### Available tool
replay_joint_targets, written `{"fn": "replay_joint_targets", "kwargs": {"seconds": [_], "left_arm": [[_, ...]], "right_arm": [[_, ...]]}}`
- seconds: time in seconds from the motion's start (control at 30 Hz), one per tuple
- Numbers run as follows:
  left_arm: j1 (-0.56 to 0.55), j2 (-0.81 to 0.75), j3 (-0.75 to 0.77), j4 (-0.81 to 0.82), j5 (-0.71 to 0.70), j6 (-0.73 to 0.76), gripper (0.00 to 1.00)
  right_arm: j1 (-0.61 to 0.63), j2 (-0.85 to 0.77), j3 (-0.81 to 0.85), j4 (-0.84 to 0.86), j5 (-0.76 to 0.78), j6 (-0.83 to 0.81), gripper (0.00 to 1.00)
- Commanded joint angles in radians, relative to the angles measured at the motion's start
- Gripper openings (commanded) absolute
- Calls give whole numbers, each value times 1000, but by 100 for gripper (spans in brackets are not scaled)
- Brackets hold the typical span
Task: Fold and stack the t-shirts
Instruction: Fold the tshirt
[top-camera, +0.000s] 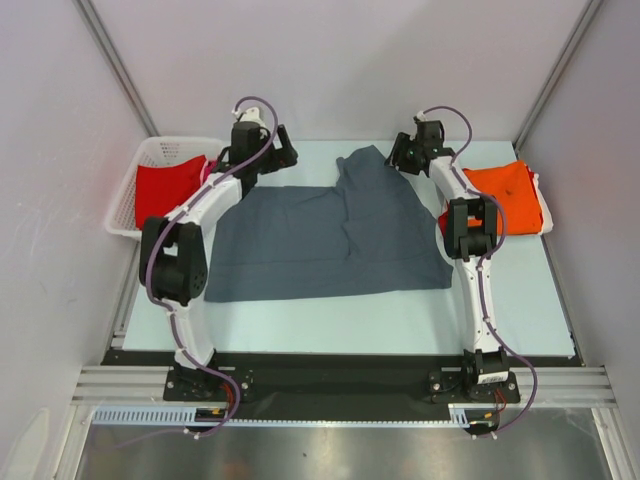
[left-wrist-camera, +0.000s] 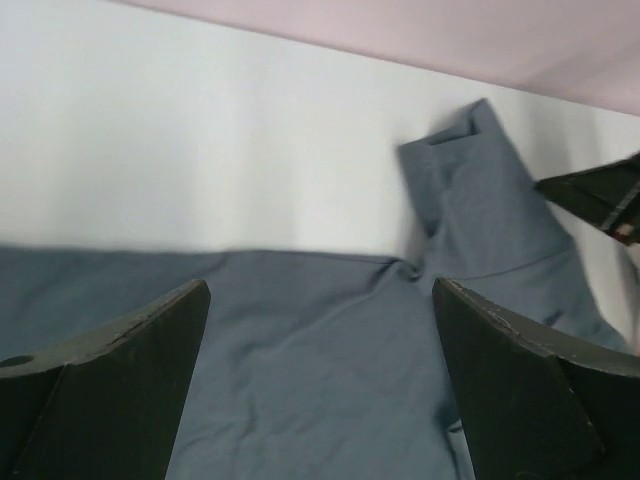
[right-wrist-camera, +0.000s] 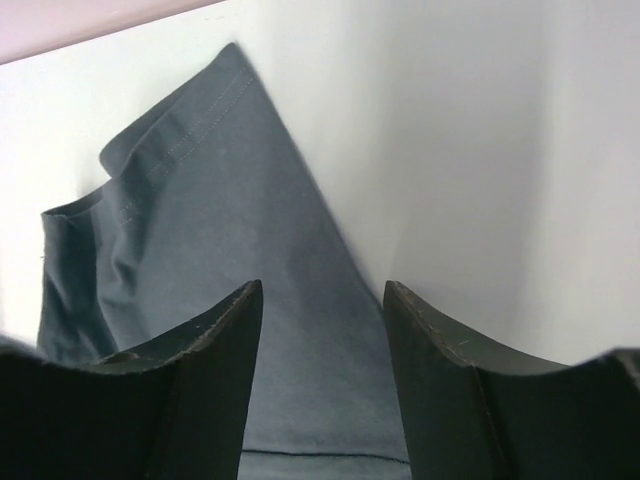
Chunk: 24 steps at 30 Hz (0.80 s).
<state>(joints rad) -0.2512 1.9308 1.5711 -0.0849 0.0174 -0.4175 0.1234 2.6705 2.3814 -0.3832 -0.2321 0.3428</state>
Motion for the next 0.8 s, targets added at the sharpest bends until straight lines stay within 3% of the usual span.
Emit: {"fn": "replay_joint_targets", "kwargs": {"seconds": [0.0, 0.13, 0.23, 0.4, 0.77], "left_arm": [[27, -78, -45, 20, -53, 33, 100], [41, -78, -49, -13, -83, 31, 100], [55, -104, -88, -15, -117, -4, 100], [93, -112, -151, 56, -62, -40, 100], [96, -33, -137, 68, -128, 11, 100]], "right_arm": [[13, 40, 32, -57, 50, -21, 57], [28, 40, 30, -54, 31, -34, 46], [22, 31, 27, -48, 27, -28, 32], [-24, 23, 25, -43, 34, 25, 0], [-114, -57, -85, -22, 20, 47, 0]]}}
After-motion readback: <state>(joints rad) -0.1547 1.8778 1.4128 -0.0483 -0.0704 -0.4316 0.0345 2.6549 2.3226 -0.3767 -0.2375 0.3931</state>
